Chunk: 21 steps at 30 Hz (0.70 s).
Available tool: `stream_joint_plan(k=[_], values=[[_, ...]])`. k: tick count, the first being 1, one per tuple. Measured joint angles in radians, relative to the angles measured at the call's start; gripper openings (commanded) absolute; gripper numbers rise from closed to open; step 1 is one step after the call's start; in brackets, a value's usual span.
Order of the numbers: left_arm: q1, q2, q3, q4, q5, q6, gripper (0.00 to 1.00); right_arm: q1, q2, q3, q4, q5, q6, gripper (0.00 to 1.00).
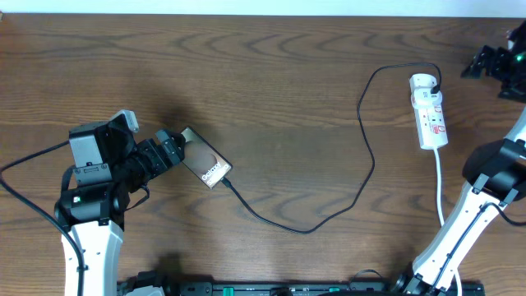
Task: Plug charger to phone and switch on socket
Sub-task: 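Raise and pull the right gripper back from the power strip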
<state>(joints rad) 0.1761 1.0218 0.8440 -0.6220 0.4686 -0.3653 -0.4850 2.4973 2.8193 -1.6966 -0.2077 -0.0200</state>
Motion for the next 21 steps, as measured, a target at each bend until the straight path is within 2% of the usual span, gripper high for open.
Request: stream_joint_plan(k=[15,21], values=[[0.000,0.000,0.000,0.000,-0.004,0.000,0.97,0.166,-0.414,-0.002,0.001,0.102,0.061,0.99],[0.000,0.000,0.000,0.000,-0.004,0.000,0.97,0.242,-0.561,-0.123,0.002,0.214,0.088,0.99]])
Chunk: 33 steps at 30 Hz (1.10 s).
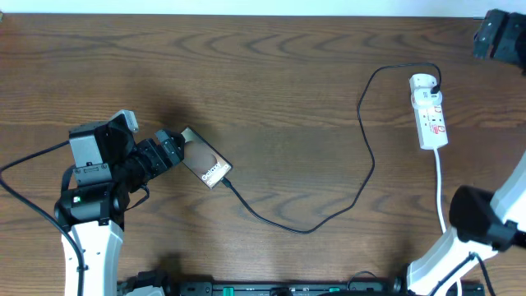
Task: Plug charger to phone and switch on socket
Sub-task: 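Raise and pull the right gripper back from the power strip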
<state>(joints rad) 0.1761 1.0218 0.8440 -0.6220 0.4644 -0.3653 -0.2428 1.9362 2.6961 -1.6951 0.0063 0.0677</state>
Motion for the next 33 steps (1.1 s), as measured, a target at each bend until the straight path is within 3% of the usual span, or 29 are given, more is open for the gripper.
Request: stream_joint_plan(k=[10,19,33], values=[[0.000,0.000,0.000,0.000,0.000,0.000,0.97,0.049,-0.206,-0.333,0.000,0.053,0.059,0.99],[0.000,0.001,0.000,-0.001,0.000,0.000,0.97,0.065,-0.340,-0.763,0.026,0.105,0.156,0.99],[0.000,0.003,0.000,0.000,0.000,0.000,0.97,0.171,-0.593,-1.368,0.460,0.152,0.244,0.99]])
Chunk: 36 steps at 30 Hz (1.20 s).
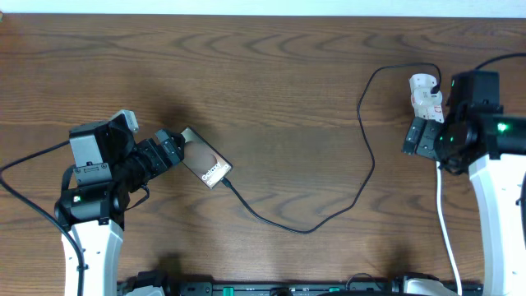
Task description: Plug charger to phone and switch on socket
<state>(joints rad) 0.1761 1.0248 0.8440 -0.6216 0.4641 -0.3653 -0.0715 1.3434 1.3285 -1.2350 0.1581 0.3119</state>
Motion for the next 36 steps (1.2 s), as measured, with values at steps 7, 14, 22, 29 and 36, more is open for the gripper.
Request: stream_joint_plan(k=[7,14,22,29,36], values=[[0.000,0.000,0.000,0.000,0.000,0.000,0.97,0.000,-0.011,-0.050,0.035,0.000,0.034,0.99],[0.000,0.000,0.000,0.000,0.000,0.000,0.97,0.000,-0.011,-0.050,0.036,0.000,0.043,0.99],[0.000,0.000,0.000,0.000,0.000,0.000,0.97,0.000,-0.011,-0.050,0.036,0.000,0.044,0.99],[0.000,0.000,0.000,0.000,0.000,0.000,0.97,0.000,-0.011,-0.050,0.036,0.000,0.044,0.99],[0.000,0.000,0.000,-0.040,-0.008,0.004,0.97,0.000,-0.011,-0.050,0.037,0.000,0.044,0.99]])
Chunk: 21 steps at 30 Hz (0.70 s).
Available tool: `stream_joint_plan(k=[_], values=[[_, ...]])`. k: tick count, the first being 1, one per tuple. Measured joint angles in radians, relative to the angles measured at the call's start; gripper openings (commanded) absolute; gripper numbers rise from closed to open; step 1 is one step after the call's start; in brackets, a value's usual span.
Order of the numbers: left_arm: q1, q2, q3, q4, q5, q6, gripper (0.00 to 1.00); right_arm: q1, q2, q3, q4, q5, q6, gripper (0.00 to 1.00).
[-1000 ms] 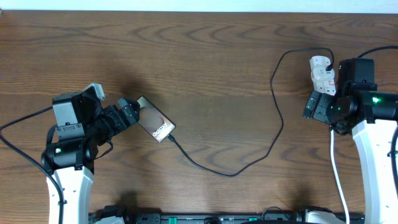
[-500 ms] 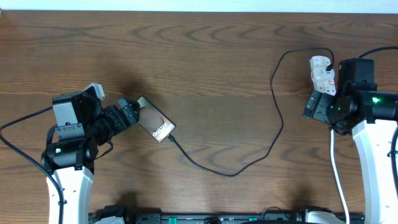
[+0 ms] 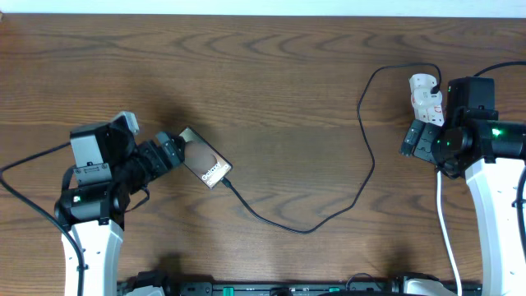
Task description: Plug charger to phone and switch on socket
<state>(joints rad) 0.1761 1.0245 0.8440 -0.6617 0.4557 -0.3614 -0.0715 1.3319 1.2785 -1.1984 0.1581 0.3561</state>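
A phone [image 3: 205, 159] lies slanted on the wooden table at the left. My left gripper [image 3: 170, 153] is shut on its upper-left end. A black charger cable [image 3: 306, 230] is plugged into the phone's lower-right end and loops across the table to a plug in the top of the white power strip [image 3: 425, 92] at the right. My right gripper [image 3: 416, 140] hangs over the lower half of the strip and hides it. Its jaws are dark and I cannot tell how they stand. The socket switch is not visible.
The strip's white lead [image 3: 445, 222] runs toward the front edge beside my right arm [image 3: 493, 189]. The left arm's black cable [image 3: 25, 160] curls at the left edge. A black rail [image 3: 271, 289] runs along the table's front.
My right gripper has shifted very slightly left over the lower part of the power strip. Left gripper, phone and cable have not moved.
Throughout, my left gripper held the phone with the cable plugged in. The right arm was first off at the table's right edge with the strip fully visible. Then it was at the top right corner, then over the strip's lower half, where it stays.
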Motion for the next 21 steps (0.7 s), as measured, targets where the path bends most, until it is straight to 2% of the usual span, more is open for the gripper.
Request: stream_joint_plan(k=[4,8,14,21], values=[[-0.014,-0.025,-0.005,-0.129,-0.093,0.011,0.97,0.000,0.000,0.000,0.000,0.000,0.000,0.99],[-0.093,-0.136,-0.076,-0.118,-0.222,0.044,0.97,0.000,0.000,-0.001,0.002,0.000,0.000,0.99],[-0.213,-0.399,-0.294,0.128,-0.305,0.174,0.97,0.000,0.000,-0.004,0.003,0.000,0.000,0.99],[-0.237,-0.726,-0.499,0.426,-0.269,0.380,0.97,0.000,0.000,-0.005,0.003,0.000,0.000,0.99]])
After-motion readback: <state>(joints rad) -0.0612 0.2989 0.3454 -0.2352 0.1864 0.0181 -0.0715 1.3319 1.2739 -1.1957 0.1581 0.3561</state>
